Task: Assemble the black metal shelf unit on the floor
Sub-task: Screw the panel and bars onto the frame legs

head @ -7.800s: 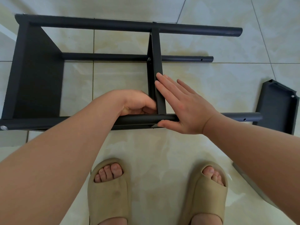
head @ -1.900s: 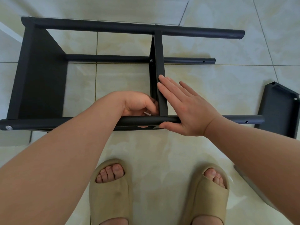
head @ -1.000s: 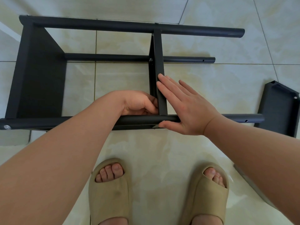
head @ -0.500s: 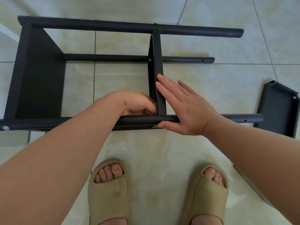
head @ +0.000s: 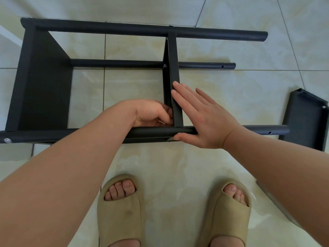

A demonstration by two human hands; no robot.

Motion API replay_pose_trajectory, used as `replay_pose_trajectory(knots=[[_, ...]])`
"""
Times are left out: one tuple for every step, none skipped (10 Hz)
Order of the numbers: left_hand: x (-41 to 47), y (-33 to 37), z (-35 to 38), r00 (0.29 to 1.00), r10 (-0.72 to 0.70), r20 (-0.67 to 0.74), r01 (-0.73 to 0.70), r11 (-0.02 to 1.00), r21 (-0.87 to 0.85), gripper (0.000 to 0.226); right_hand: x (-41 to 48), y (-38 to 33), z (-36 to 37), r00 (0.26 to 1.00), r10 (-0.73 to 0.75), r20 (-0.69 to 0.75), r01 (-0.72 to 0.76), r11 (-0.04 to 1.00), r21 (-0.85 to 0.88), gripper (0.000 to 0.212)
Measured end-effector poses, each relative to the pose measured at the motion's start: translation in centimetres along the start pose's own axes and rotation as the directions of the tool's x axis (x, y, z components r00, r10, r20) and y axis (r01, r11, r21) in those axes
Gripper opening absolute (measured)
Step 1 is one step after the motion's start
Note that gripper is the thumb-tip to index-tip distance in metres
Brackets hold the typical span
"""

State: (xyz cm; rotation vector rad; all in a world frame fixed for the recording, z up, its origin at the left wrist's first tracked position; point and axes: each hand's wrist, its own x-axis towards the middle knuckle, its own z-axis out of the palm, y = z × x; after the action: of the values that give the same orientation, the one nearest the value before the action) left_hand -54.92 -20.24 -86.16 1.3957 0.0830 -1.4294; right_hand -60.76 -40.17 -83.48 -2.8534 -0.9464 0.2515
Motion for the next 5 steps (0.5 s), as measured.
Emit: replay_pose_trajectory(knots=[[0.12,0.04,0.02,0.999,-0.048,-0.005,0.049,0.998,0.041,0.025,0.00,0.00,-0.03,1.000,0.002,0.007,-0.002,1.000,-0.003,0.101],[-0.22,0.20,0.25,0.997,-0.072,-0.007,0.073,0.992,0.105,0.024,-0.01,0.02,-0.05,1.000,0.002,0.008,-0.002,1.000,0.001,0.101],[-0.28,0.15,0.23,0.998,-0.042,-0.047,0.046,0.994,0.095,0.021,0.00,0.01,-0.03,1.000,0.003,0.004,-0.003,1.000,0.002,0.102],[-0.22,0.04,0.27,0.997,-0.023,-0.070,0.031,0.992,0.121,0.038,0.01,-0.03,0.02,1.000,0.002,0.002,-0.002,1.000,0.003,0.102],[-0.34,0.08,0.28,0.998,-0.022,-0.063,0.028,0.994,0.108,0.038,-0.01,-0.02,0.02,1.000,0.003,0.005,-0.003,1.000,0.001,0.102]])
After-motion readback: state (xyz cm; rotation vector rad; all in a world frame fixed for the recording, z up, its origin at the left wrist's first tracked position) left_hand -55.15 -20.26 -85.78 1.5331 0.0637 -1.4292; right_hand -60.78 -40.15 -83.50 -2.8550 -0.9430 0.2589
